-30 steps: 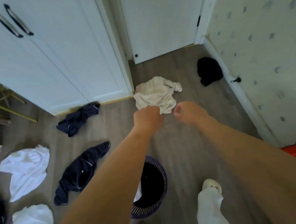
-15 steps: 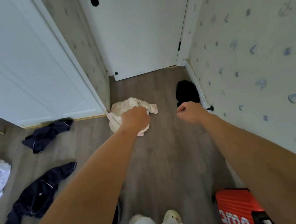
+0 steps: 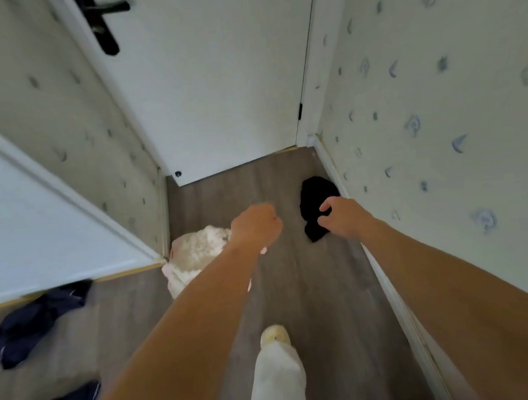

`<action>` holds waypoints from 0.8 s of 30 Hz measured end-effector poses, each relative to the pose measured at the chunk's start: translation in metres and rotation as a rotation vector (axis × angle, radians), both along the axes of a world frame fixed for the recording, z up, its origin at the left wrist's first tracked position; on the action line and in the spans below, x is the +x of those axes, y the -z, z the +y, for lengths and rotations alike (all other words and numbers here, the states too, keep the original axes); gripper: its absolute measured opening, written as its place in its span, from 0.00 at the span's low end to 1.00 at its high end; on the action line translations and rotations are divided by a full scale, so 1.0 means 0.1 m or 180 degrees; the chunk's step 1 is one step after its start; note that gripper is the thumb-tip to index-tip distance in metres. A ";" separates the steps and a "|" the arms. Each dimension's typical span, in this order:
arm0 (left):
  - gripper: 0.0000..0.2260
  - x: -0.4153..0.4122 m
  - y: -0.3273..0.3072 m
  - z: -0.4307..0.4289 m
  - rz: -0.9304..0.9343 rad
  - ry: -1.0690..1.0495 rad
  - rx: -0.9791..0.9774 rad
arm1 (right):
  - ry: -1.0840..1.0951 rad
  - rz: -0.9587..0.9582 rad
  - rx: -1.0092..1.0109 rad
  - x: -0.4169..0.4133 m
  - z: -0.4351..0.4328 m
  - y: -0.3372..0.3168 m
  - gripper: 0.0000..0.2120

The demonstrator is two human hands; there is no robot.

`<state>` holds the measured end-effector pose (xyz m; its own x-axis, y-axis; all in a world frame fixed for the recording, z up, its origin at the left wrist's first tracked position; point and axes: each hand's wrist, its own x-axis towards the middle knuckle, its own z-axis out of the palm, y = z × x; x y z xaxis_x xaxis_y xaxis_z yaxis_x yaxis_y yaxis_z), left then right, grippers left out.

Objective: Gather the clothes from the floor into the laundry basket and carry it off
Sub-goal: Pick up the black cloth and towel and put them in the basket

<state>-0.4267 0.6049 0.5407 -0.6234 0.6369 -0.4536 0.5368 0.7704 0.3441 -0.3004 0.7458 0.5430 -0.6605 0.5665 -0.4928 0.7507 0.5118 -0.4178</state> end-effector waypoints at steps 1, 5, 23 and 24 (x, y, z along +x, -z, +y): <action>0.10 -0.14 0.04 0.21 0.0098 0.0003 0.0082 | 0.0060 -0.0013 -0.0020 -0.14 0.19 0.05 0.21; 0.08 -0.41 0.17 0.71 0.0079 0.0164 0.0152 | 0.0207 -0.0071 -0.0123 -0.41 0.62 0.25 0.20; 0.10 -1.03 2.98 2.91 -0.0382 0.0171 -0.0262 | 0.0711 -0.0197 -0.0836 -1.02 2.73 3.21 0.31; 0.10 -1.03 3.25 2.98 -0.0448 0.0154 -0.0253 | 0.0757 -0.0217 -0.0880 -1.04 2.79 3.48 0.34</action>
